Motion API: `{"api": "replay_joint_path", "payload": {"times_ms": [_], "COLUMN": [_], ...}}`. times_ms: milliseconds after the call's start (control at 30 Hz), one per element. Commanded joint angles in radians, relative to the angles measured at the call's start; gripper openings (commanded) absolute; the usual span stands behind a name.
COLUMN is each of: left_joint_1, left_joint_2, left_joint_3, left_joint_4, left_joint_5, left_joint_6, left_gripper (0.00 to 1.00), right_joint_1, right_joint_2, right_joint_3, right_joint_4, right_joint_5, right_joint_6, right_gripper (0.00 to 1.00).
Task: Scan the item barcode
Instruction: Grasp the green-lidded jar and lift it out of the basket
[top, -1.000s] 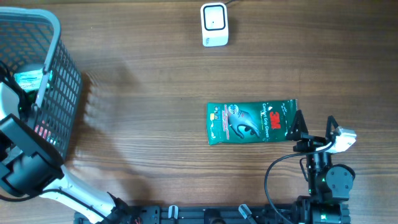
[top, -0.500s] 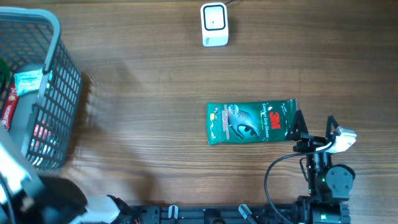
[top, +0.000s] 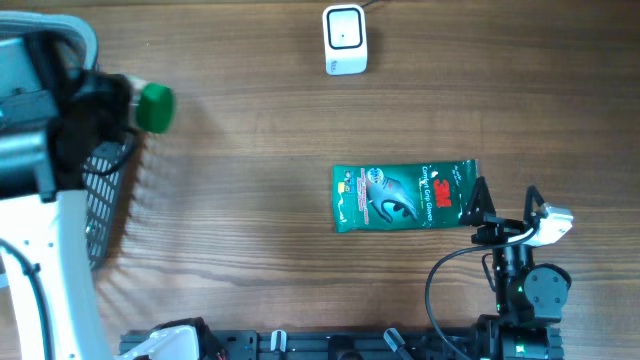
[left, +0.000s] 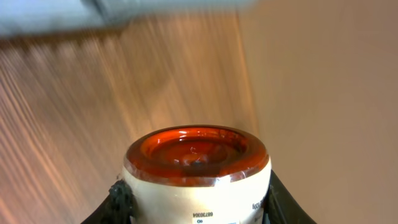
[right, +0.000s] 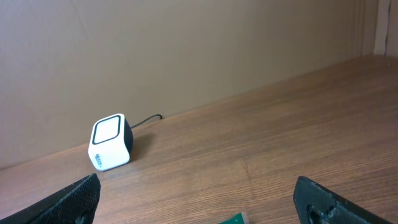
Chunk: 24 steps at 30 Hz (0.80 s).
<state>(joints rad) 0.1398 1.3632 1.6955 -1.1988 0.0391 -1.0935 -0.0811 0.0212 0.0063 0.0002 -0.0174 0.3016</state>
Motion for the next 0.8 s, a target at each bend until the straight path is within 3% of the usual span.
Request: {"api": "replay_joint_path", "payload": {"times_ms": [0, 300, 767], "left_joint_1": [-0.129, -0.333, -0.529], "left_joint_2": [0.052, 0.247, 0.546], "left_joint_3": [0.019, 0.019, 0.019], "left_joint_4": [-0.014, -0.025, -0.021], "left_joint_5": [-0.031, -0.033, -0.049], "left_joint_6": [0.017, 0.016, 0.017], "left_gripper": [0.30, 0.29, 0.31], "right_joint_1": [0.003, 0.003, 0.003], "right_joint_2": [-0.005, -0.005, -0.005], "right_joint_3": [-0.001, -0.001, -0.001], "right_joint_4": [0.005, 0.005, 0.005], "right_joint_5": [0.007, 0.007, 0.007], "right_joint_6": [-0.011, -0.011, -0.011], "right_gripper": [1.00, 1.00, 1.00]}}
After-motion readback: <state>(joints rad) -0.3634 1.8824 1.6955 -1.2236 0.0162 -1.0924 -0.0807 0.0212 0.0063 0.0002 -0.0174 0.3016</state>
